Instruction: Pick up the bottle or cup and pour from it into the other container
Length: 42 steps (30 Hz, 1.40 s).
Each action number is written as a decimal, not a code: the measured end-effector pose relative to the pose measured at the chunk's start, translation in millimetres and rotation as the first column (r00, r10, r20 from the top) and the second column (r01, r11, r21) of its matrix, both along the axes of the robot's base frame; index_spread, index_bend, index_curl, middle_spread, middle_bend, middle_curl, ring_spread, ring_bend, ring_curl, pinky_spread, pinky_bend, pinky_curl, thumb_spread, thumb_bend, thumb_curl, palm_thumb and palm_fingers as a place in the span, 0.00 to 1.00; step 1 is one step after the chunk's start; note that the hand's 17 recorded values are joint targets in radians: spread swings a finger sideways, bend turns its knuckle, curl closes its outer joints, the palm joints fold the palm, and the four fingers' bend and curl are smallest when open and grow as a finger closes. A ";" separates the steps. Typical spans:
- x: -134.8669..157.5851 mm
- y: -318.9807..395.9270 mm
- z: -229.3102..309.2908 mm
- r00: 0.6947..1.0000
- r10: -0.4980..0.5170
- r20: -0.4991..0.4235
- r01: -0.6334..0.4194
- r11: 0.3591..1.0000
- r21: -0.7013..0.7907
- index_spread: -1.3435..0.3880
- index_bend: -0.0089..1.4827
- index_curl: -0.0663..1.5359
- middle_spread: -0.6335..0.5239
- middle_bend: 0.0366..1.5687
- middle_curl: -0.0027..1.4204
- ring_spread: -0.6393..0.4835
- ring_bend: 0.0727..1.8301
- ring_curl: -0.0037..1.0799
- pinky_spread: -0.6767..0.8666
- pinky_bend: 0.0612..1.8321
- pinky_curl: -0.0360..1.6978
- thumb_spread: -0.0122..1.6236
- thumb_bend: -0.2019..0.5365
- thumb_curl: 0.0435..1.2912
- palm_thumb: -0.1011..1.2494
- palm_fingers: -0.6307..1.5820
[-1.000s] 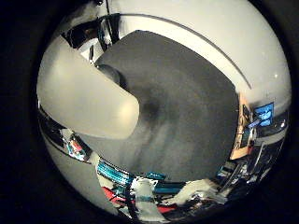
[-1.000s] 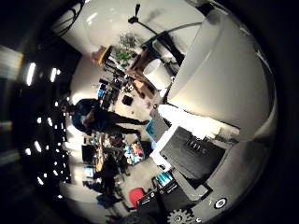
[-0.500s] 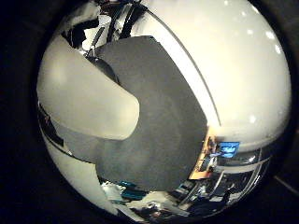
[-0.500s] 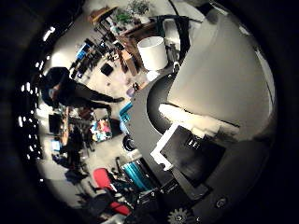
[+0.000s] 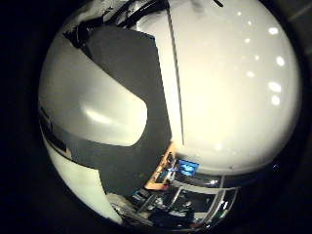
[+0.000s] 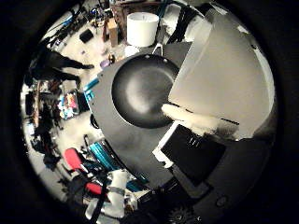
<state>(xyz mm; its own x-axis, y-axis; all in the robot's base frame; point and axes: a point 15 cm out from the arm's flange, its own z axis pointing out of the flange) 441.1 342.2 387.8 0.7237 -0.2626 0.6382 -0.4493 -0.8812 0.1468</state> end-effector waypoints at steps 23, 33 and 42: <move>-20.0 46.1 -57.0 0.990 0.139 0.009 -0.130 0.946 -0.298 0.40 0.13 0.75 0.22 0.47 0.71 0.27 0.57 0.65 0.07 0.54 0.40 0.26 0.23 0.56 0.76 0.69; -26.2 47.5 -62.3 0.991 0.134 -0.006 -0.129 0.942 -0.309 0.40 0.13 0.75 0.21 0.46 0.71 0.26 0.56 0.65 0.07 0.53 0.41 0.26 0.23 0.56 0.76 0.69; -25.9 48.5 -64.2 0.991 0.131 -0.005 -0.126 0.945 -0.301 0.40 0.13 0.75 0.20 0.46 0.71 0.26 0.56 0.66 0.07 0.53 0.42 0.26 0.23 0.57 0.77 0.69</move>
<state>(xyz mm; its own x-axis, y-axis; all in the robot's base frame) 415.2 390.7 323.6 0.7282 0.0375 0.6844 -0.3392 -0.8479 0.4074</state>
